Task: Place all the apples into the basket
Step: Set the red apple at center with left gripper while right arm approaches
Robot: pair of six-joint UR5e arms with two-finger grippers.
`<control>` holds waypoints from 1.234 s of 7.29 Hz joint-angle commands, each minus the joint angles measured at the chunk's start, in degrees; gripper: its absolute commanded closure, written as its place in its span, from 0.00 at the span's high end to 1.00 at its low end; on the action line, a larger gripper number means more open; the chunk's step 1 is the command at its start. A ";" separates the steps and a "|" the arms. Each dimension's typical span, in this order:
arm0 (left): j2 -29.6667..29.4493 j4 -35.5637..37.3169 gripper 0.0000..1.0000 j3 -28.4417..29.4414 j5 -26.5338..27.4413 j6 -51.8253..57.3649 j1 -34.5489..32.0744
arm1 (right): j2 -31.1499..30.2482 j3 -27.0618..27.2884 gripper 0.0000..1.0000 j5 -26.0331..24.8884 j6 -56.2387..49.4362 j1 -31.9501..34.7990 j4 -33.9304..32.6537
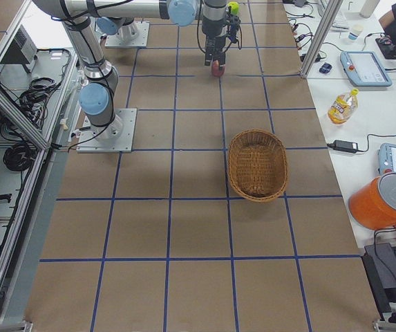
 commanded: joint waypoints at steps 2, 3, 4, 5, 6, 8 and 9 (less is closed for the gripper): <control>5.06 -12.22 1.00 7.97 1.21 7.66 7.22 | 1.63 -0.26 1.00 1.04 1.27 0.17 -0.68; 8.48 -24.14 1.00 11.48 1.38 18.60 13.27 | 4.26 -0.52 1.00 1.05 5.02 1.21 -3.64; 11.21 -31.13 1.00 12.13 3.73 31.15 20.03 | 5.33 -0.43 1.00 1.05 8.19 3.66 -5.41; 13.24 -34.60 1.00 10.30 7.24 38.15 24.02 | 7.86 -0.69 1.00 1.49 8.49 6.03 -10.48; 14.13 -34.98 1.00 9.16 13.45 47.61 29.71 | 10.50 -0.70 1.00 3.23 10.40 8.58 -12.44; 13.62 -34.29 1.00 7.75 15.27 62.31 43.59 | 17.00 -0.35 1.00 3.25 19.34 15.42 -21.66; 12.13 -34.11 1.00 7.04 15.01 65.61 49.05 | 20.68 -0.26 1.00 3.25 21.91 18.25 -24.74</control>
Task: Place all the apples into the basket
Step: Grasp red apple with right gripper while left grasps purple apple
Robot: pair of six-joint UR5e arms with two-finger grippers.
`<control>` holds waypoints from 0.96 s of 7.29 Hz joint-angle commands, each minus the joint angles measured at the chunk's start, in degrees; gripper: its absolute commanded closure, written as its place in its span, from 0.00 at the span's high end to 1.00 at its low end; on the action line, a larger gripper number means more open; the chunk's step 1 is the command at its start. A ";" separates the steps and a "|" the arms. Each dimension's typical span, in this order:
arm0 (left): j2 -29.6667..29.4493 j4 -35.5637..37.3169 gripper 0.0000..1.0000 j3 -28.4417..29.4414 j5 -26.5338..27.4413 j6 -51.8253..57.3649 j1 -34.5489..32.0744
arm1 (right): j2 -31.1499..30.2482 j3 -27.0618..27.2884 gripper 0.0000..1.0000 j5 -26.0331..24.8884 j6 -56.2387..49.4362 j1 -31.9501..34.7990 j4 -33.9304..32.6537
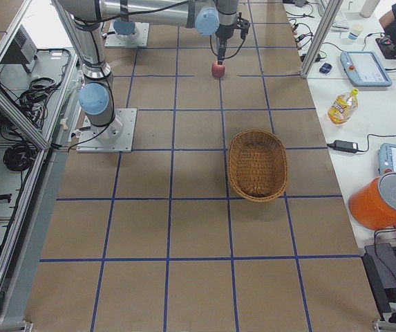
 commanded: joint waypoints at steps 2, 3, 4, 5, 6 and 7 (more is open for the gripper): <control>-4.47 4.31 1.00 -1.67 -4.36 10.01 10.05 | 9.90 0.04 1.00 0.23 6.99 7.13 -9.59; -5.71 5.73 1.00 -3.24 -4.45 9.76 9.96 | 11.49 0.04 1.00 3.19 6.91 7.23 -10.66; -6.51 7.31 1.00 -4.30 -6.63 9.58 10.05 | 12.89 0.04 1.00 3.92 7.00 7.23 -12.84; -7.47 9.68 1.00 -4.92 -7.35 9.49 10.05 | 13.78 0.04 1.00 4.71 7.00 7.23 -14.00; -7.74 10.14 1.00 -5.62 -7.44 9.23 10.05 | 14.48 -0.04 1.00 6.63 6.91 7.23 -14.18; -8.88 13.71 1.00 -6.76 -9.44 9.05 9.96 | 15.27 0.13 1.00 6.65 6.65 7.23 -14.27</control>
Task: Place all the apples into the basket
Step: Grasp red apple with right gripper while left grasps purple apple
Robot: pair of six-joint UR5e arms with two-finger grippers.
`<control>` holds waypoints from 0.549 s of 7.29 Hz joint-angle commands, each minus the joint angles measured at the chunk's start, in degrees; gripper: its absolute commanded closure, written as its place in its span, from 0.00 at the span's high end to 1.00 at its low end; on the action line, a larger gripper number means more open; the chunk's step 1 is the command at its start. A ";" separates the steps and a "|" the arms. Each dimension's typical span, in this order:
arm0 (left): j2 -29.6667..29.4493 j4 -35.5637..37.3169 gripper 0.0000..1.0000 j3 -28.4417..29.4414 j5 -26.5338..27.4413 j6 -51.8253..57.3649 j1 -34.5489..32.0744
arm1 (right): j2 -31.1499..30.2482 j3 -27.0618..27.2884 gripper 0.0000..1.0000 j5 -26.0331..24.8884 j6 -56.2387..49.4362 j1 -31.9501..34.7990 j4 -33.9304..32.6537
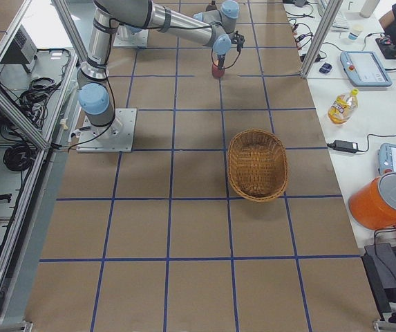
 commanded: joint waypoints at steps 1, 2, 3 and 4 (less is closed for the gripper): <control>-1.34 4.38 1.00 -2.85 -1.88 -0.25 0.03 | 2.73 -0.07 1.00 0.87 -0.14 0.11 -1.89; -1.34 4.57 1.00 -3.91 -1.80 -0.25 0.03 | 4.13 0.01 1.00 0.87 -0.40 0.54 -5.30; -1.34 4.57 0.89 -4.10 -1.54 0.19 0.20 | 4.76 0.28 1.00 0.87 -0.32 0.63 -5.59; -1.34 4.57 0.41 -3.75 -1.45 0.89 0.21 | 5.72 0.28 0.91 0.34 -0.84 0.72 -5.68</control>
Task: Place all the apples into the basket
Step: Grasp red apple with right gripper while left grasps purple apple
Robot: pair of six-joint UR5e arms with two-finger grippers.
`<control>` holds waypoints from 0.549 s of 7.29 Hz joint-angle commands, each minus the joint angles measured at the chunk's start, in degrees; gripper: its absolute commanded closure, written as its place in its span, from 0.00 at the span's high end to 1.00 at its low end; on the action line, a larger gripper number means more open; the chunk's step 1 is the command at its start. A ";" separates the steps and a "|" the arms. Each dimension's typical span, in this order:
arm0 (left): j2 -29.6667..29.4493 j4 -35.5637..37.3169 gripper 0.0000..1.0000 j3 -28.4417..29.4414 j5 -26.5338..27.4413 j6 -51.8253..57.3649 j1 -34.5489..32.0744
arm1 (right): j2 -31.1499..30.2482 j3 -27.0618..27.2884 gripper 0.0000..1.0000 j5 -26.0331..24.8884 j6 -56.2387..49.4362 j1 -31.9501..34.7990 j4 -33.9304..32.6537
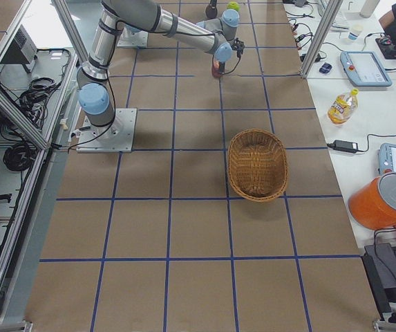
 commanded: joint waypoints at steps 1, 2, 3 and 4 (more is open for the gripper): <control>1.96 -0.57 0.16 0.95 0.92 0.34 -0.37 | 0.89 0.01 0.09 -0.58 -0.51 0.16 -0.07; 2.77 -3.18 0.15 2.87 1.54 -0.09 -1.33 | 0.63 -0.08 0.00 -0.84 -0.51 0.07 0.11; 4.86 -7.21 0.15 3.15 -0.11 -0.19 -3.95 | 0.02 -0.69 0.00 -0.84 -0.51 -0.02 0.29; 6.54 -7.78 0.15 2.72 -1.52 -1.14 -8.07 | -2.34 -1.05 0.00 -0.93 -0.68 -1.06 2.11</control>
